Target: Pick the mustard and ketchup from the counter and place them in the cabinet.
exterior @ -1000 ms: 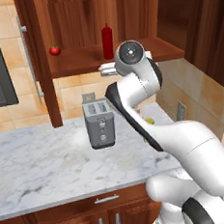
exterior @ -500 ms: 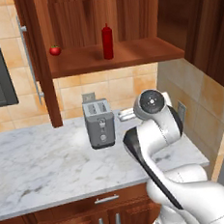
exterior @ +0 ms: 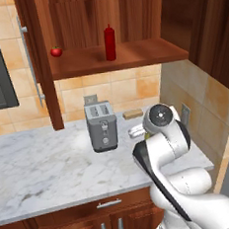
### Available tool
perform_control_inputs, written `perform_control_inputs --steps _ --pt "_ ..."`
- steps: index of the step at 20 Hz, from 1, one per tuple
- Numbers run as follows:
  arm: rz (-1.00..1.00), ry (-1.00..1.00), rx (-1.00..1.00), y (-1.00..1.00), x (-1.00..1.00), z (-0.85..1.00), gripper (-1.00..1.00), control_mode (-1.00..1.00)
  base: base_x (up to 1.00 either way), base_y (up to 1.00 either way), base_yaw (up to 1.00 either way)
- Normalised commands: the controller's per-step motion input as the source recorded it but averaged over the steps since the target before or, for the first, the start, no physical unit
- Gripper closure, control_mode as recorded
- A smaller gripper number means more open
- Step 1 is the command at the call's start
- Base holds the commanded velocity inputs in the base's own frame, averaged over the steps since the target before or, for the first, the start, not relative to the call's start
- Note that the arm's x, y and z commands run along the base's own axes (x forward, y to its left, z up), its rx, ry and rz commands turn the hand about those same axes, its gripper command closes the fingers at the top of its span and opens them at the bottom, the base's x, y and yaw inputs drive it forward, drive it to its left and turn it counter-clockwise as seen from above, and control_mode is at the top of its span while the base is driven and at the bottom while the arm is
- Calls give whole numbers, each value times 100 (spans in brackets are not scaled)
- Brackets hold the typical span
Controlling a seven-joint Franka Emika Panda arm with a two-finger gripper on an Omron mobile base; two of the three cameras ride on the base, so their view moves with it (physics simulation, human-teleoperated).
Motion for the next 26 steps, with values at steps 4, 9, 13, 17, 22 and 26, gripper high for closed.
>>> perform_control_inputs --steps 4,9,13,17,22,26 --pt "-5 4 1 -22 26 -3 -100 -100 0 0 0" --pt "-8 0 0 -21 21 -16 -100 -100 0 0 0" --pt "-15 0 0 -17 17 -12 -100 -100 0 0 0" --pt "-18 0 0 -12 15 -8 -100 -100 0 0 0" --pt "-15 0 0 -8 10 -5 -100 -100 0 0 0" --pt "-4 0 1 -2 0 0 -100 -100 0 0 0"
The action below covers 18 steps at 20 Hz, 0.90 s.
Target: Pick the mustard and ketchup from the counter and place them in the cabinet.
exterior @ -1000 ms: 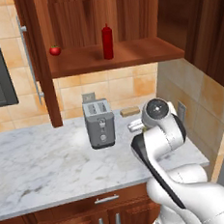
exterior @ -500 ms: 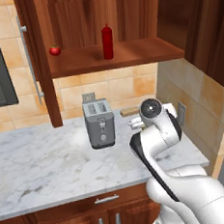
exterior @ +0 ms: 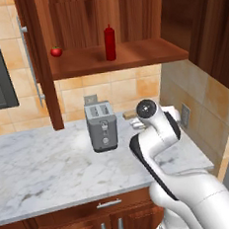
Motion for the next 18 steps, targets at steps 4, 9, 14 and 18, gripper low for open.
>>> perform_control_inputs --steps 4,9,14,18 --pt "-2 0 1 -17 0 -5 -100 -100 0 0 0" --pt "-1 0 2 -25 0 -16 -100 -100 0 0 0" --pt "-2 0 8 -16 4 -14 -100 -100 0 0 0" --pt "-2 0 13 -12 9 -16 -100 -100 0 0 0"
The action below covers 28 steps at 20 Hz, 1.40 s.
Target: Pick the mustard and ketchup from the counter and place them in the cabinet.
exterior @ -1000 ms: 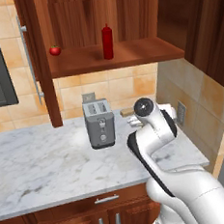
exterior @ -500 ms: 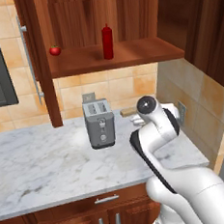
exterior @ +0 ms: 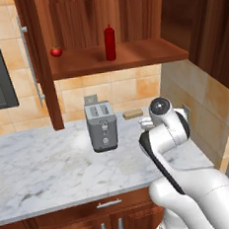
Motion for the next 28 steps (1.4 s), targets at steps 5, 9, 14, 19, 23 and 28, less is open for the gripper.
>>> perform_control_inputs --steps 5,9,14,19,23,28 --pt "-5 -1 8 -2 19 -4 -100 -100 0 0 0" --pt "-9 0 6 9 18 0 -100 -100 0 0 0" --pt "-9 0 4 8 24 0 -100 -100 0 0 0" --pt "-8 0 2 0 39 0 -100 -100 0 0 0" --pt "-5 4 9 0 35 -1 -100 -100 0 0 0" --pt "-2 2 5 0 13 0 -100 -100 0 0 0"
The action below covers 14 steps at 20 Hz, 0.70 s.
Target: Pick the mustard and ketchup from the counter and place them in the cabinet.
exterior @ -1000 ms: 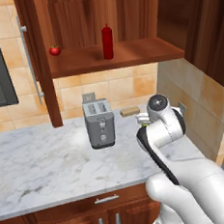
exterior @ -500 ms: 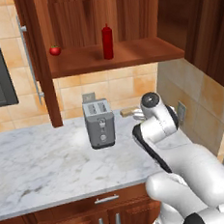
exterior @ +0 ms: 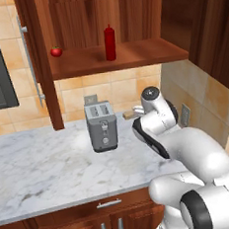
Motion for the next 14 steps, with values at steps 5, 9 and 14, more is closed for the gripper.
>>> perform_control_inputs --steps 5,9,14 --pt "0 0 0 0 0 -7 -100 -100 0 0 0" --pt "0 0 0 0 0 -18 -100 -100 0 0 0" --pt "0 0 2 0 0 -16 -100 -100 0 0 0"
